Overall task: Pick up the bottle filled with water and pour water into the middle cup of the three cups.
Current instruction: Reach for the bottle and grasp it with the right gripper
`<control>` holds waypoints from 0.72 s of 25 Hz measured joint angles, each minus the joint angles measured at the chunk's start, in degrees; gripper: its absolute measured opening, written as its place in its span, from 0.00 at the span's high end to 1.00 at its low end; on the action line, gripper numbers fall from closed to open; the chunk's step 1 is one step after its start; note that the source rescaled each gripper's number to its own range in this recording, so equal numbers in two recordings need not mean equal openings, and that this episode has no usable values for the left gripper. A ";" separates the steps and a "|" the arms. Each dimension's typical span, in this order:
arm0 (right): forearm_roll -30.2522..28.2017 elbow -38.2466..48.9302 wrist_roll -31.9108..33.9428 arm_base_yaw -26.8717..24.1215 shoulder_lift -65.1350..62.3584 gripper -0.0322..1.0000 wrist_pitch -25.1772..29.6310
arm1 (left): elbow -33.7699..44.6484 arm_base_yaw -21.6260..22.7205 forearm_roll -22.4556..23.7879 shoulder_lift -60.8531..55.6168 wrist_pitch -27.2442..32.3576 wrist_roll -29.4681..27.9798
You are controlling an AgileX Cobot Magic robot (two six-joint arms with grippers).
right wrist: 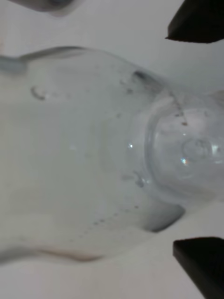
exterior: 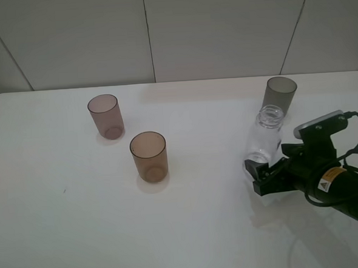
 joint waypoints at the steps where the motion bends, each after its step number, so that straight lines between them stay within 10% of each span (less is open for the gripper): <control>1: 0.19 -0.29 0.00 0.00 0.00 0.19 0.00 | 0.00 0.00 0.00 0.00 0.00 0.00; 18: 2.70 -5.89 -0.58 0.00 0.13 0.19 -0.07 | 0.00 0.00 0.00 0.00 0.00 0.00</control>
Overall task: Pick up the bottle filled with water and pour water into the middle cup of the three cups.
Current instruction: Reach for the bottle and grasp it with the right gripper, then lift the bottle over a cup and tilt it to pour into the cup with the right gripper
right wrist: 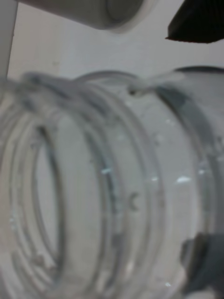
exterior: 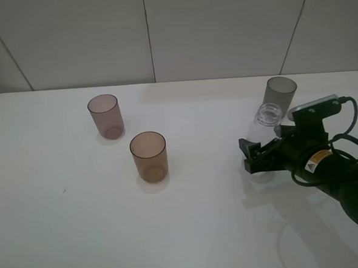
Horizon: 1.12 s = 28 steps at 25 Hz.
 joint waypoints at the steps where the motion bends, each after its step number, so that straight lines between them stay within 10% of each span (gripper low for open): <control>1: 0.00 -0.39 0.00 0.00 0.05 0.19 0.00 | 0.00 0.00 0.00 0.00 0.00 0.00; 8: 0.00 -1.79 0.00 0.00 0.05 0.25 0.05 | 0.00 0.00 0.00 0.00 0.00 0.00; 13: -0.20 -1.84 0.00 0.05 0.05 0.97 0.05 | 0.00 0.00 0.00 0.00 0.00 0.00; 28: -0.95 -1.89 2.50 0.05 -3.56 0.97 1.34 | 0.00 0.00 0.00 0.00 0.00 0.00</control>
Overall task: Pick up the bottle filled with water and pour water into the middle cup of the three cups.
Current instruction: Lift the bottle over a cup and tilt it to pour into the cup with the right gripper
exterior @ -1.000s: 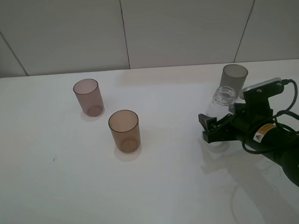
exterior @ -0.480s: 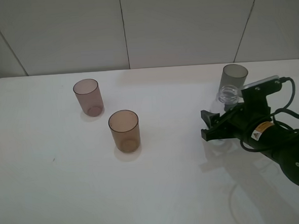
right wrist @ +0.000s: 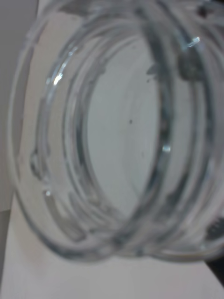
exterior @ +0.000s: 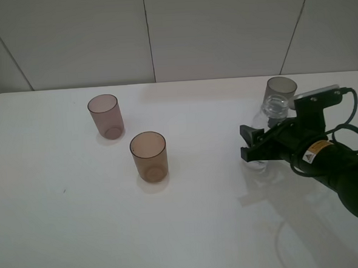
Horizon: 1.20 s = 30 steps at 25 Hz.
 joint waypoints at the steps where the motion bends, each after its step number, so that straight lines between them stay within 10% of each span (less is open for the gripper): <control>1: 0.26 0.00 0.73 0.00 -1.90 0.97 0.06 | 0.00 0.00 0.00 0.00 0.00 0.00; 6: 1.38 -2.20 0.21 0.00 -12.21 0.97 10.48 | 0.00 0.00 0.00 0.00 0.00 0.00; 19: -1.14 -26.52 -8.67 0.00 -23.69 0.97 62.55 | 0.00 0.00 0.00 0.00 0.00 0.00; 30: -22.58 -32.08 -12.84 3.55 -20.37 0.97 69.34 | 0.00 0.00 0.00 0.00 0.00 0.00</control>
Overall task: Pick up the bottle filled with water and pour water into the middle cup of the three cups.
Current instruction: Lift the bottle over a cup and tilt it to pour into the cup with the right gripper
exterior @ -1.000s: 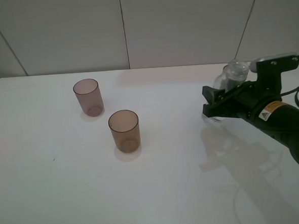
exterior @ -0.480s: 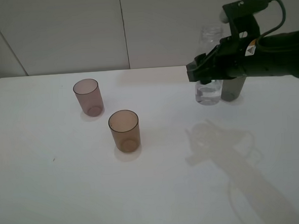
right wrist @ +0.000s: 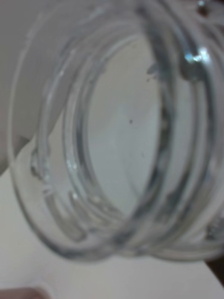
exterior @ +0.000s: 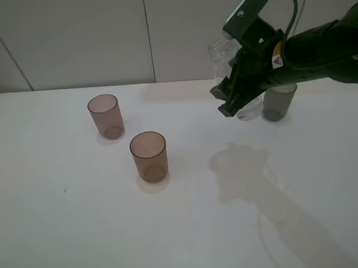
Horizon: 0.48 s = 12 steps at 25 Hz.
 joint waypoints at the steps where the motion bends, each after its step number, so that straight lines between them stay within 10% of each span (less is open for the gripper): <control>1: -1.57 0.00 0.00 0.87 0.97 0.97 0.28 | 0.00 0.00 0.00 0.00 0.00 0.00; 12: -22.77 0.00 0.00 6.63 6.34 0.97 0.52 | 0.00 0.00 0.00 0.00 0.00 0.00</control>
